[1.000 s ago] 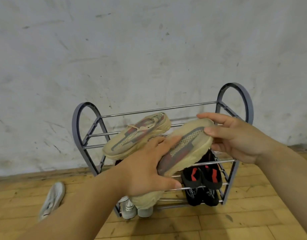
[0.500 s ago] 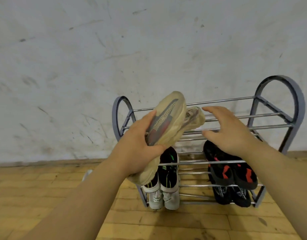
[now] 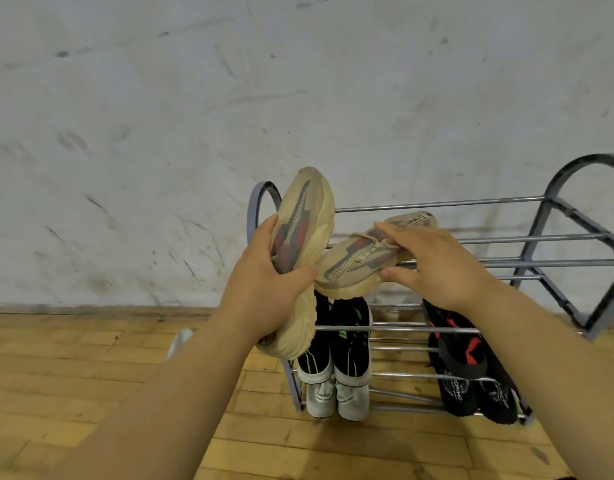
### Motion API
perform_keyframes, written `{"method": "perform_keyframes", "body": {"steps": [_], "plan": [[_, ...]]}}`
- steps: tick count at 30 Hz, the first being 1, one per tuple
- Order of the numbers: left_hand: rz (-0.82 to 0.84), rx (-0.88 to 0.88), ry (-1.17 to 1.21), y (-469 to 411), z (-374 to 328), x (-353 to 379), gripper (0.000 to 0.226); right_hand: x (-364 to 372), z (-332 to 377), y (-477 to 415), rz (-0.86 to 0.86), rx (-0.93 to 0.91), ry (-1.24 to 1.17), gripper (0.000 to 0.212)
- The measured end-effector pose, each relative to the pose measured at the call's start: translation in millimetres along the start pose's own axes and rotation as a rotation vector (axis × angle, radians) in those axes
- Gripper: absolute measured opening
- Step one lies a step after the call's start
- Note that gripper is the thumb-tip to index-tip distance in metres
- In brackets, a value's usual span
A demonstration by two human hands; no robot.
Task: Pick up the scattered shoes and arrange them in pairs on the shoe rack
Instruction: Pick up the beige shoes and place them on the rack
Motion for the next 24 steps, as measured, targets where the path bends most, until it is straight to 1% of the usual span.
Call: {"method": "perform_keyframes", "body": {"steps": [4,7,10,12,13,14,16,19,20,21,22,24], "plan": [[-0.006,-0.016,0.026,1.0,-5.9,1.0,0.069,0.3,4.7,-1.3,-0.086,-0.034,0.059,0.067],[-0.018,-0.023,0.049,-2.3,-5.3,1.7,0.070,-4.2,15.8,-1.1,-0.206,-0.031,0.171,0.056],[-0.031,-0.032,0.044,-4.9,-3.0,4.1,0.077,-12.5,21.7,-3.0,-0.364,0.024,0.210,0.045],[-0.052,-0.040,0.045,-6.7,-0.1,6.9,0.079,-18.1,21.0,-4.3,-0.462,0.087,0.163,0.043],[-0.058,-0.047,0.050,-8.2,1.7,9.0,0.083,-19.4,19.1,-5.3,-0.480,0.120,0.120,0.043],[-0.059,-0.065,0.050,-8.9,3.3,11.1,0.086,-19.3,17.5,-6.4,-0.467,0.153,0.079,0.045],[-0.045,-0.090,0.043,-9.6,5.4,15.6,0.088,-13.0,11.9,-9.5,-0.352,0.205,0.050,0.045],[-0.022,-0.108,0.025,-8.8,6.4,21.3,0.082,7.9,5.0,-5.9,-0.052,0.191,0.184,0.041],[-0.015,-0.110,0.018,-8.5,6.9,23.2,0.080,13.6,1.9,-2.9,0.018,0.200,0.189,0.041],[-0.012,-0.109,0.015,-8.1,6.8,24.4,0.079,15.9,-1.5,-1.2,0.040,0.215,0.155,0.043],[-0.016,-0.111,0.014,-8.6,8.8,25.2,0.080,15.1,-5.0,-1.3,0.024,0.234,0.095,0.045],[-0.030,-0.116,0.007,-9.3,12.7,25.2,0.083,8.7,-9.9,-5.3,-0.053,0.261,-0.014,0.047]]}}
Point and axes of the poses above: each hand's wrist, its own y-axis away from the middle knuckle, its own x-axis out of the palm, z = x × y, the point moved 6 cm from there along -y, towards the middle knuckle, and after that the axes turned 7 degrees about -z, right-handed, at the moved point
